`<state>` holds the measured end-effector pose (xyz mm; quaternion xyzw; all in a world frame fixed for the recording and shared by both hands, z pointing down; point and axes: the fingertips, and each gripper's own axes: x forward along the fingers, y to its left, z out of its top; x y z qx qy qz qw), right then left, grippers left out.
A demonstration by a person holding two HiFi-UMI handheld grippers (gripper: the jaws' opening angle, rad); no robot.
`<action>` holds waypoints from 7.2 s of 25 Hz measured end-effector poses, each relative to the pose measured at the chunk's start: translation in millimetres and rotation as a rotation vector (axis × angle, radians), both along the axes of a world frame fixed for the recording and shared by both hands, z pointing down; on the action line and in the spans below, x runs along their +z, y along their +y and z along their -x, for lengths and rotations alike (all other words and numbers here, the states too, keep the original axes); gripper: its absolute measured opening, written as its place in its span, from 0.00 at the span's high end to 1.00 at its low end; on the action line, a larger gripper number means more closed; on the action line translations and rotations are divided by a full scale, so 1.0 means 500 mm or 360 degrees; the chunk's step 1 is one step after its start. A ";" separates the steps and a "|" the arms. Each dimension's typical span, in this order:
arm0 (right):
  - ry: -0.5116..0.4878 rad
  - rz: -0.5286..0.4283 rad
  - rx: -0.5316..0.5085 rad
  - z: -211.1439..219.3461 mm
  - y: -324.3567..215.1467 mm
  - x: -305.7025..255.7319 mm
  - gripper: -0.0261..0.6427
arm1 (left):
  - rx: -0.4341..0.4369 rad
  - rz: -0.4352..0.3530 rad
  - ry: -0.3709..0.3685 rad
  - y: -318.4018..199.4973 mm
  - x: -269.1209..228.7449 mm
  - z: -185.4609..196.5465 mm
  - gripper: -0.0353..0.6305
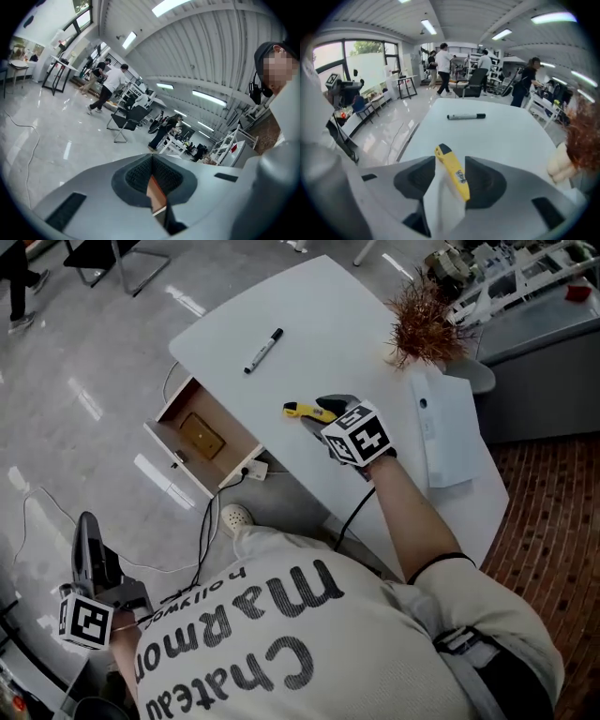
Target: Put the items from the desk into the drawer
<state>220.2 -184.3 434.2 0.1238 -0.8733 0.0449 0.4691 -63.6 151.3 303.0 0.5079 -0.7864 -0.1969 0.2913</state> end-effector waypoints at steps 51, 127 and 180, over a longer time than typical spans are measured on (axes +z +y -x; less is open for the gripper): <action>-0.0131 0.0269 0.0783 0.341 0.112 0.004 0.78 | 0.0506 0.0213 0.0156 -0.090 0.145 0.490 0.94; -0.0423 0.0680 0.0342 0.581 0.217 0.139 0.75 | 0.0210 0.0112 -0.0032 -0.160 0.105 0.190 0.94; -0.0505 0.0087 0.2099 0.294 -0.088 0.007 0.85 | 0.1331 -0.0068 0.0001 -0.576 0.063 0.368 0.95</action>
